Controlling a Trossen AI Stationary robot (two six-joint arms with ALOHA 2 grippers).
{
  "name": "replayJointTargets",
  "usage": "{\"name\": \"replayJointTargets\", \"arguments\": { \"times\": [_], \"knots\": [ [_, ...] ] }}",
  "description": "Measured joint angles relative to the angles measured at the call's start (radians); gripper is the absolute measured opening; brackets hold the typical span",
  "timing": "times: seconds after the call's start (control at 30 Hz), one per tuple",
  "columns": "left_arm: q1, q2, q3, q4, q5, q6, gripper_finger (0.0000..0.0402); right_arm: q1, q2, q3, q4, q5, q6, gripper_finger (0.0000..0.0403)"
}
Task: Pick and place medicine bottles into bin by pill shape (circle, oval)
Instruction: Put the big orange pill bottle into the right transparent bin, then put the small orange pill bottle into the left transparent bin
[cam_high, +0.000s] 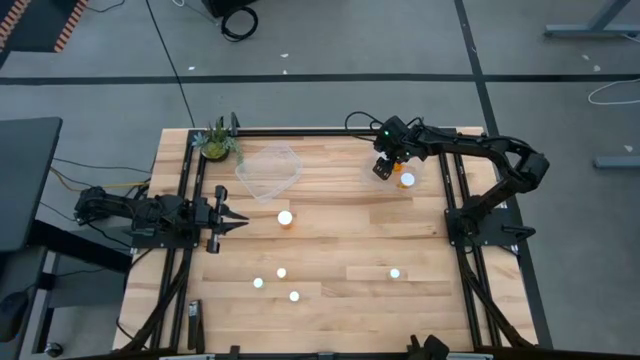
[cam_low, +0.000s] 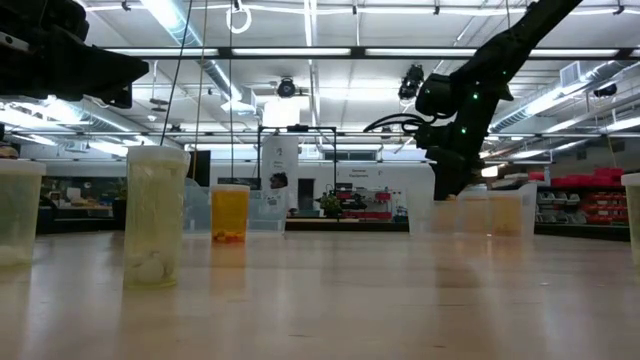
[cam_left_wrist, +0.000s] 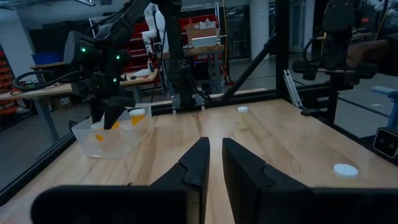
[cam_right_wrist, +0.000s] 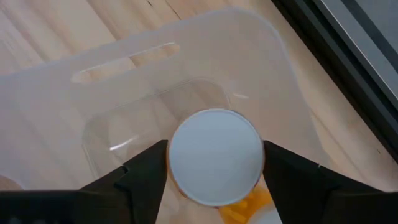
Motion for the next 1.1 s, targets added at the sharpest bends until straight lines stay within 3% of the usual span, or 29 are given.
{"name": "replayJointTargets", "arguments": {
  "times": [0.37,0.83,1.1],
  "knots": [
    [0.0,0.0,0.0,0.0,0.0,0.0,0.0055,0.019,0.0,0.065,-0.092,0.0,-0.011,0.0262],
    [0.0,0.0,0.0,0.0,0.0,0.0,0.0061,0.034,0.0,0.269,-0.295,0.007,-0.058,0.0262],
    [0.0,0.0,0.0,0.0,0.0,0.0,0.0053,0.145,0.0,0.312,-0.303,0.014,-0.034,0.0262]
  ]
}}
